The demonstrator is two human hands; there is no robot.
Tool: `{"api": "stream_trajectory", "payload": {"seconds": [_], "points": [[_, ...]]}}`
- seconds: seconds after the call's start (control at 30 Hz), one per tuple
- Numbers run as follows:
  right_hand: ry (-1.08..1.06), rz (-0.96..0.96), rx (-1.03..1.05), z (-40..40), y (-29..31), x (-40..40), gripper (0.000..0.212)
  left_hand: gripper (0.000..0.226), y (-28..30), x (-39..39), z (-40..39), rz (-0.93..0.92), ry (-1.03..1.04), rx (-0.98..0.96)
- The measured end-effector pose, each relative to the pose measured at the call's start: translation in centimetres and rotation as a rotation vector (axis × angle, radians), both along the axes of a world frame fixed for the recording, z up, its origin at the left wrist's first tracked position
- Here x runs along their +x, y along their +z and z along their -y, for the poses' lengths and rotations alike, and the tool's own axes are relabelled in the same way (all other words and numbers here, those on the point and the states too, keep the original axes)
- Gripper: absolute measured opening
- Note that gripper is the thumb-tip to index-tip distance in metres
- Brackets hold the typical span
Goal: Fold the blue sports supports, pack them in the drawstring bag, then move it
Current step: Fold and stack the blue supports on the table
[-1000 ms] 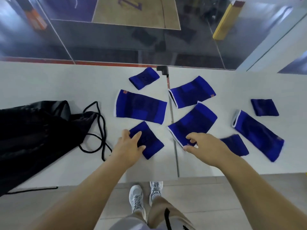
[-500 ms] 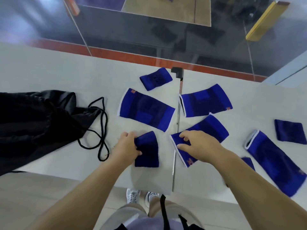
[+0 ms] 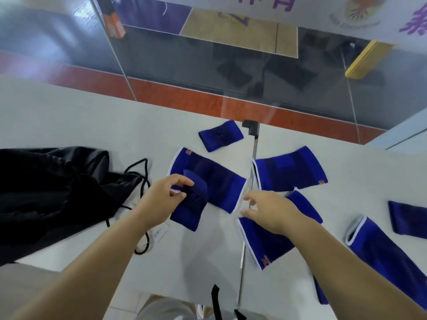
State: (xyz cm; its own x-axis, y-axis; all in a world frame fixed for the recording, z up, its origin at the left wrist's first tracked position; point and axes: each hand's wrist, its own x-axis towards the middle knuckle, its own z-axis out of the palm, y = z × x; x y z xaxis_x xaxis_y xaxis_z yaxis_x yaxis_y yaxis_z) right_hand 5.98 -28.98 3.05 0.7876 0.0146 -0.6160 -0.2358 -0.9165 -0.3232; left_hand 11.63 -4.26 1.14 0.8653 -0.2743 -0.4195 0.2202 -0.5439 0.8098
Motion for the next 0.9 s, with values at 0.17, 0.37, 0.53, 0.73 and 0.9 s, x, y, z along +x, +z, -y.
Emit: {"api": "stream_trajectory", "payload": {"seconds": [0.17, 0.37, 0.53, 0.73, 0.9], "points": [[-0.041, 0.024, -0.027, -1.3, -0.8, 5.0, 0.045, 0.035, 1.2, 6.0, -0.4, 0.019, 0.029, -0.103], [-0.239, 0.049, -0.080, -2.5, -2.9, 11.4, 0.037, 0.039, -2.8, 12.3, -1.2, -0.003, 0.041, -0.008], [-0.547, 0.141, -0.105, -3.4, -5.9, 16.0, 0.023, 0.065, -6.2, 14.6, -2.7, -0.085, 0.086, 0.113], [-0.935, 0.120, -0.005, -4.8, -8.7, 19.1, 0.056, 0.015, -8.3, 15.8, -3.8, -0.178, -0.012, 0.133], [-1.063, 0.199, 0.089, -5.8, -9.0, 19.6, 0.050, 0.015, -7.9, 15.6, -4.0, -0.169, -0.025, 0.121]]}}
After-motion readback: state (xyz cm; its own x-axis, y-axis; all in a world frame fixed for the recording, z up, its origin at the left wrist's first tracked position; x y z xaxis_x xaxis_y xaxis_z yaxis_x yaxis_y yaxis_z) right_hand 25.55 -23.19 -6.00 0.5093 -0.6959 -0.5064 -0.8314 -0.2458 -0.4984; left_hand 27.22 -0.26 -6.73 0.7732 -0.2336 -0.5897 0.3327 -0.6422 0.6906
